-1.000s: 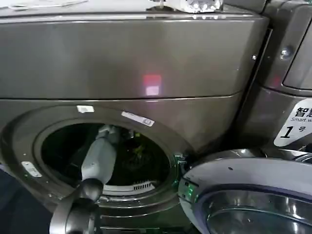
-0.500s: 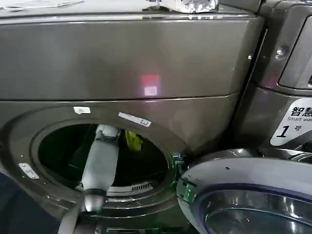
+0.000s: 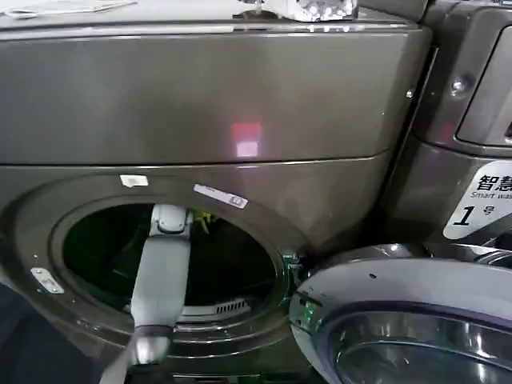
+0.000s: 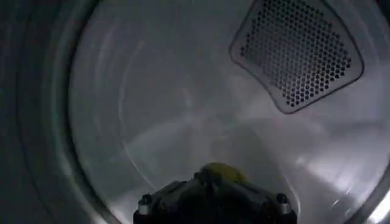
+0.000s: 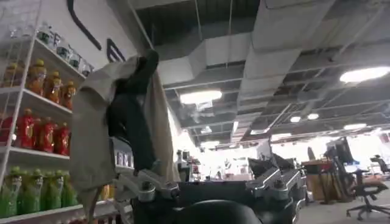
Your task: Grasp the clothes from the dryer.
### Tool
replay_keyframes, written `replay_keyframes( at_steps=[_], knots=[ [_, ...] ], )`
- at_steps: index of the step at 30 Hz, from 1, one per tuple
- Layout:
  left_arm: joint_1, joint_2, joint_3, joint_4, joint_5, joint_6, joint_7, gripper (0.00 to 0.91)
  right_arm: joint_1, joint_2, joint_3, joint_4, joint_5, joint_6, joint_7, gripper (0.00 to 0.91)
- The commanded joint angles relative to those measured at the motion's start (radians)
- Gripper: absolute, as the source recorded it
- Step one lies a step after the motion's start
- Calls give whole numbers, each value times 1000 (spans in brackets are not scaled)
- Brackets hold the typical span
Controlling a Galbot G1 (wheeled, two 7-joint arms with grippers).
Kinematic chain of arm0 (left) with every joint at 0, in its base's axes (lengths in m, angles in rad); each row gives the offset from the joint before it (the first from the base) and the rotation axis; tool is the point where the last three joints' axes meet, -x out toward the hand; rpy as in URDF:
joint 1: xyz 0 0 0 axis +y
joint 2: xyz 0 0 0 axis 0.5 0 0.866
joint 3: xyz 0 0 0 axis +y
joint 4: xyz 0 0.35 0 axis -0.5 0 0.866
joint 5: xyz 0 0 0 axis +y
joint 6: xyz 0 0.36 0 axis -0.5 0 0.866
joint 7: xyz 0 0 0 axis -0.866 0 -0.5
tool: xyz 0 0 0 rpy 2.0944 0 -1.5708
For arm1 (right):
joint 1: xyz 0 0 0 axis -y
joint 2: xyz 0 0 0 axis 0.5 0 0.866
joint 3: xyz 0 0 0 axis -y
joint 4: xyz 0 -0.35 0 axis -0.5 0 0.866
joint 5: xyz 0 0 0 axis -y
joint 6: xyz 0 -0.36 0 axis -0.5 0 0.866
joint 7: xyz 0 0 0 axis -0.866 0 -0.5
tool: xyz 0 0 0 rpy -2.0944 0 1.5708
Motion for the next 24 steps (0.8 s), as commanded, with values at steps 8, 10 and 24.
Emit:
replay_keyframes(
  at_steps=[8, 10, 24],
  knots=[
    [2, -8, -4, -15, -53, 24, -14, 0, -2, -1, 4, 2, 17, 0, 7, 907],
    [1, -8, -5, -15, -56, 26, -13, 0, 0, 1, 16, 18, 32, -44, 3, 907],
    [8, -12, -5, -25, -54, 29, -8, 0, 9, 1, 27, 48, 42, -86, 31, 907]
  ],
)
